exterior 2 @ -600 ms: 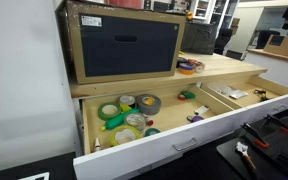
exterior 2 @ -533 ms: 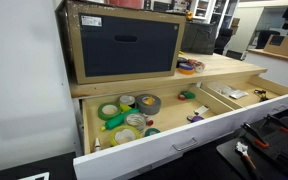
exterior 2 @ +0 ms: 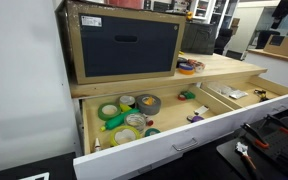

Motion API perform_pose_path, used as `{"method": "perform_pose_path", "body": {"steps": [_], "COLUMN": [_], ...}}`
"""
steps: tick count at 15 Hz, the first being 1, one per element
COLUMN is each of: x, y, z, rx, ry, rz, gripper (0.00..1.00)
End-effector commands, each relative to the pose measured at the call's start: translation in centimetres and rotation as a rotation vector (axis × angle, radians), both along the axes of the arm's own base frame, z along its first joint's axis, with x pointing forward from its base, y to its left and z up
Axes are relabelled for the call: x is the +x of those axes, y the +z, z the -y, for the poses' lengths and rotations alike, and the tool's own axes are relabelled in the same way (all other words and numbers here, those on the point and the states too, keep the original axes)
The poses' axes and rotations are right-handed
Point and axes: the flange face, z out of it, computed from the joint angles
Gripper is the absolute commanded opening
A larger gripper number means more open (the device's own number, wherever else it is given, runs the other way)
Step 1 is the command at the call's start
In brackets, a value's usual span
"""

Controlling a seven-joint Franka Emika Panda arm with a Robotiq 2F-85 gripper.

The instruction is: Remove the clear masking tape from the drawer on the left and put it on the table

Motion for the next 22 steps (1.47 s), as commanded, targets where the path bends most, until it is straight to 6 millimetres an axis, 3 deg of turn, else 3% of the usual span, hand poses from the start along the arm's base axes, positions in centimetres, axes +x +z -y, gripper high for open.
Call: {"method": "perform_pose_path", "body": {"steps": [1, 5, 14, 22], "x": [2.5, 5.1, 10.6, 14.0], "y": [0.2, 0.3, -1.9, -4.7], "z": [-5.4, -9.1, -11.1, -14.9], "rx": [0.028, 0.083, 0.169, 0.103], "ry": [0.055, 0.105, 0.111, 0.104], "rz": [-0.017, -0.039, -0.139, -0.171], "gripper": [1.00, 1.00, 1.00, 1.00]}}
